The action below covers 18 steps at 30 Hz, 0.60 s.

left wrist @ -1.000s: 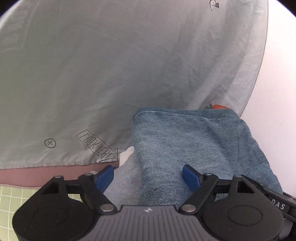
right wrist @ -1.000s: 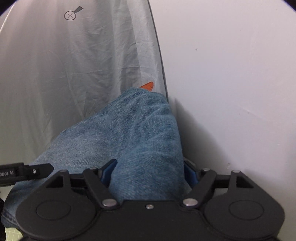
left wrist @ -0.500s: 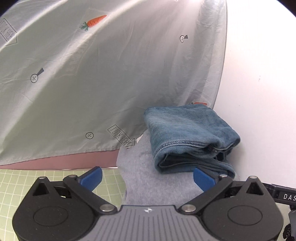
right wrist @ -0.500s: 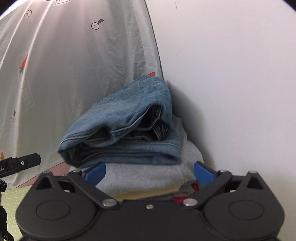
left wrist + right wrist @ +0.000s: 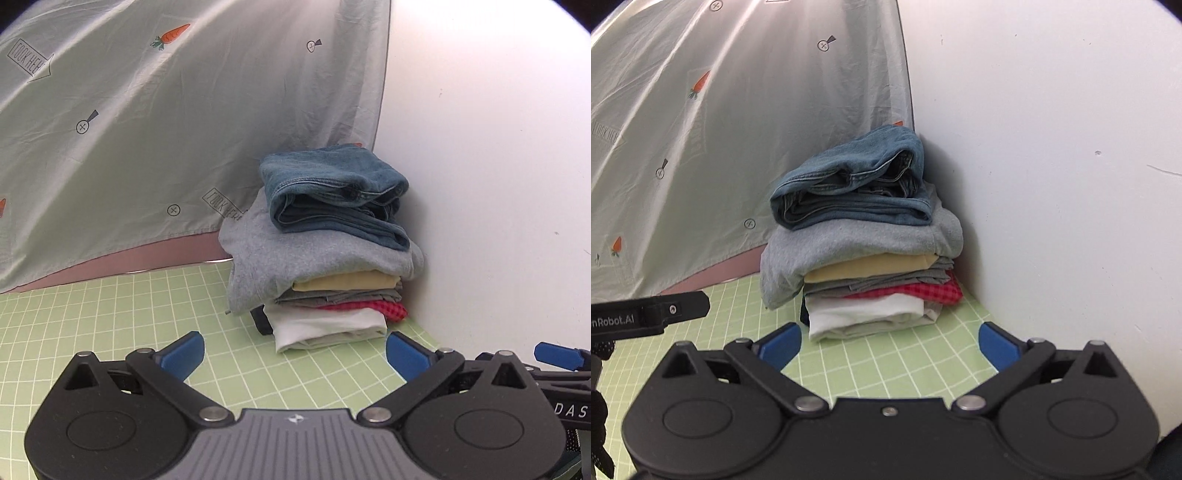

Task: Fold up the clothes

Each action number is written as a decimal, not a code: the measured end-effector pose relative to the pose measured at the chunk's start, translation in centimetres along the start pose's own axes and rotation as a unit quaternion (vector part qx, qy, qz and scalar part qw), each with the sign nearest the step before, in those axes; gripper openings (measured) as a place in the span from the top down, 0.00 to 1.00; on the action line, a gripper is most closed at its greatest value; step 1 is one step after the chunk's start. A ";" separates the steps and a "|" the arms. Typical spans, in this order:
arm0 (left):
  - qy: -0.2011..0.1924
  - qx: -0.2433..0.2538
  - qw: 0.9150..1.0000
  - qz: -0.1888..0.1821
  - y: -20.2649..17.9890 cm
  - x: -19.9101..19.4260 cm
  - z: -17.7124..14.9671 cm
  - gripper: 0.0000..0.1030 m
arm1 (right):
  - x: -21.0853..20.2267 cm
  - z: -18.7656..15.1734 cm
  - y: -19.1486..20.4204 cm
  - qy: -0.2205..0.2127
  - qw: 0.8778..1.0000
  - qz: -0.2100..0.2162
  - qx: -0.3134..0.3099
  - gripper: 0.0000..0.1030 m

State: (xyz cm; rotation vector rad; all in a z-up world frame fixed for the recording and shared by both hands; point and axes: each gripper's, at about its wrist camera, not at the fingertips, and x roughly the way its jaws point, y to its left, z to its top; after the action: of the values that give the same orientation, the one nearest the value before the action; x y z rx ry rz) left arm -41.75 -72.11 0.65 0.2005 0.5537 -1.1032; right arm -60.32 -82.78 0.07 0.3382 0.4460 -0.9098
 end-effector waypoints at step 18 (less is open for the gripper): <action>-0.014 0.001 1.000 -0.005 -0.3 -3.7 -1.8 0.00 | -3.7 -2.0 0.1 0.005 1.000 -0.007 -0.002 0.00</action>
State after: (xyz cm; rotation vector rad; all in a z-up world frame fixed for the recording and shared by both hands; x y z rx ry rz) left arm -43.82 -68.60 1.03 0.1835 0.5290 -1.1155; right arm -62.68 -79.26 0.21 0.3368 0.4603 -0.9200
